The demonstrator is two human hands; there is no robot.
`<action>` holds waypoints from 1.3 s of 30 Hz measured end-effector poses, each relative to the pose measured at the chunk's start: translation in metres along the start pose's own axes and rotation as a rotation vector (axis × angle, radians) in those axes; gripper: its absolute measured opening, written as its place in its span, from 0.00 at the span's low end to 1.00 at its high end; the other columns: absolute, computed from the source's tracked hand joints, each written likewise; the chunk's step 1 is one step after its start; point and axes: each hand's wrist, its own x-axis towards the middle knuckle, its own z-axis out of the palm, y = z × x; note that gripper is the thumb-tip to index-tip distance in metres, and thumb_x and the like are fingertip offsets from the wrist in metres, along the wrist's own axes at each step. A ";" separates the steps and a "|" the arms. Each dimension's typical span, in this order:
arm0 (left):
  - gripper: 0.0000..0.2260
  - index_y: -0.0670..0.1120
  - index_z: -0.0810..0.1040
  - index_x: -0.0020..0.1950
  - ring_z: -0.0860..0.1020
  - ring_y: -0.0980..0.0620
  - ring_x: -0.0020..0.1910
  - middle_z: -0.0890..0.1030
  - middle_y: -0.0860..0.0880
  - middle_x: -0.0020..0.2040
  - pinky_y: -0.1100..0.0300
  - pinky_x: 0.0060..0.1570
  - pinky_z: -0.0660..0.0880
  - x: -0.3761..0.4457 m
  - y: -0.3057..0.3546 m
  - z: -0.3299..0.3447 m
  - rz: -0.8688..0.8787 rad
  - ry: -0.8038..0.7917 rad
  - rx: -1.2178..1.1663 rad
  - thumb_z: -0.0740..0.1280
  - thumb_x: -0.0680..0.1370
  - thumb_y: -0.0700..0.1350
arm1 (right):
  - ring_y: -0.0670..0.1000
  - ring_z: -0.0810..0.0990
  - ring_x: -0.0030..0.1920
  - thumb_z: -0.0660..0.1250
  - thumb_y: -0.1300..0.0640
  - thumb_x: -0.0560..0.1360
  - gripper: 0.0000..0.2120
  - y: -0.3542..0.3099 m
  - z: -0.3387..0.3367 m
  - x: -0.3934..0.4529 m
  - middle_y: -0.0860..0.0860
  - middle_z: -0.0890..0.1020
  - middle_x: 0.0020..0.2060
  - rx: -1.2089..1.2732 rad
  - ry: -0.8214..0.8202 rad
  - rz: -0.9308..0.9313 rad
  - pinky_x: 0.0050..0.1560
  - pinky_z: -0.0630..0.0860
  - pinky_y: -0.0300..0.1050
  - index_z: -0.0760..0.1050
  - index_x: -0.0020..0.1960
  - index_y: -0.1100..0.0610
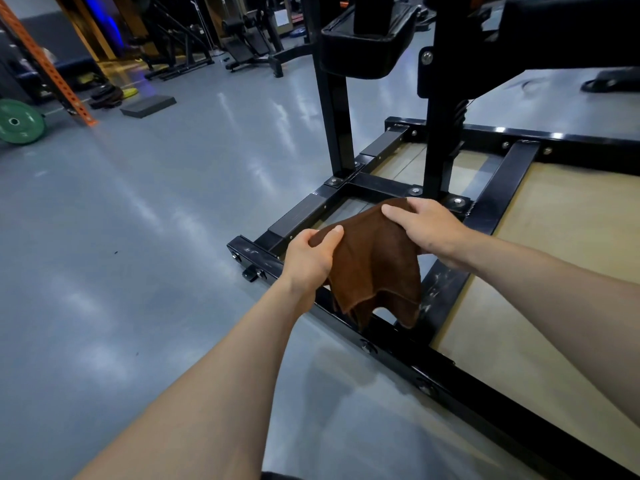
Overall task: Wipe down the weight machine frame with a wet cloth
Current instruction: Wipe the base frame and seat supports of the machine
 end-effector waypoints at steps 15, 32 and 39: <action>0.19 0.42 0.84 0.56 0.87 0.47 0.47 0.88 0.45 0.48 0.45 0.54 0.83 0.000 0.008 0.018 -0.182 -0.015 -0.251 0.68 0.81 0.59 | 0.51 0.86 0.51 0.67 0.48 0.81 0.13 -0.015 0.048 -0.011 0.52 0.87 0.52 0.167 -0.254 0.070 0.49 0.85 0.47 0.84 0.56 0.56; 0.07 0.45 0.78 0.51 0.76 0.56 0.24 0.80 0.48 0.33 0.63 0.25 0.75 0.000 -0.022 0.000 -0.403 0.032 -0.215 0.68 0.83 0.48 | 0.57 0.82 0.33 0.69 0.51 0.76 0.14 0.029 0.052 -0.016 0.60 0.85 0.38 0.153 -0.343 0.520 0.36 0.79 0.45 0.81 0.53 0.62; 0.10 0.48 0.67 0.42 0.65 0.51 0.34 0.66 0.48 0.38 0.58 0.34 0.66 0.010 -0.064 -0.022 -0.556 0.281 -0.338 0.60 0.83 0.41 | 0.59 0.82 0.46 0.55 0.67 0.78 0.25 0.075 0.074 0.000 0.58 0.86 0.49 -0.030 -0.130 0.338 0.49 0.79 0.49 0.77 0.69 0.52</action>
